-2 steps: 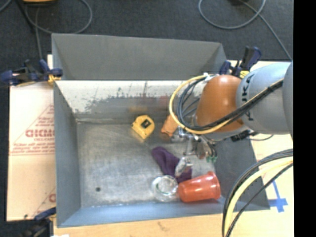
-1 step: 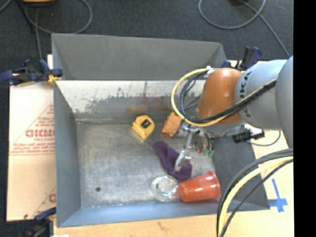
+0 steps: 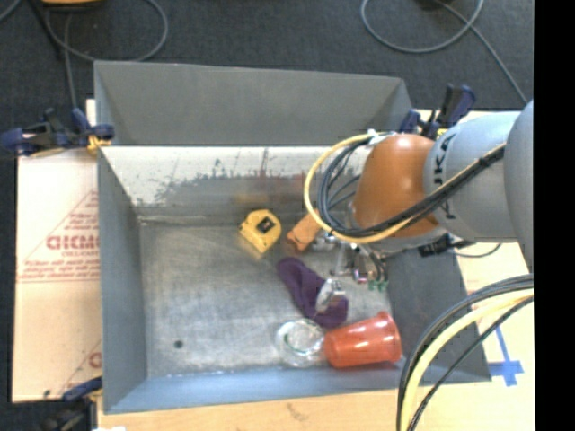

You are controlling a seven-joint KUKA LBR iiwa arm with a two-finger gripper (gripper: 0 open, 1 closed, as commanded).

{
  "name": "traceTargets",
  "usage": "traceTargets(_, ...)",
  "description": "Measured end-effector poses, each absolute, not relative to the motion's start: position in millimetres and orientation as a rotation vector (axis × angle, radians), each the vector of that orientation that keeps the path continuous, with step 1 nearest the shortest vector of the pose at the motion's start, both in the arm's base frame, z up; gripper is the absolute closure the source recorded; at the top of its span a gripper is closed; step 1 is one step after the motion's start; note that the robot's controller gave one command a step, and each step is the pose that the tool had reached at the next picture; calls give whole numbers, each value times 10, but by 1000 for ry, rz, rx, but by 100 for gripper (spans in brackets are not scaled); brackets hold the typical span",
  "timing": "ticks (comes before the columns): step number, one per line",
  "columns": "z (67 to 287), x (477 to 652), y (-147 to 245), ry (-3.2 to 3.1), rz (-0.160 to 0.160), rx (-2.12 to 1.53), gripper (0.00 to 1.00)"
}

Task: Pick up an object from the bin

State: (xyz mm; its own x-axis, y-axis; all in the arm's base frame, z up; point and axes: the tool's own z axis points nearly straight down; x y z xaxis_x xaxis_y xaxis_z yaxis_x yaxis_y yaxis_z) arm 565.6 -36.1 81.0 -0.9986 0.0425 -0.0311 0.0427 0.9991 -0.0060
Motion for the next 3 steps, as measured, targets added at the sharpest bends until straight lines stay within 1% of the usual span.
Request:
traceTargets(1, 834, 5818, -498, 3125, 5, 231, 100)
traceTargets(3, 852, 5813, -497, 3125, 4, 229, 100)
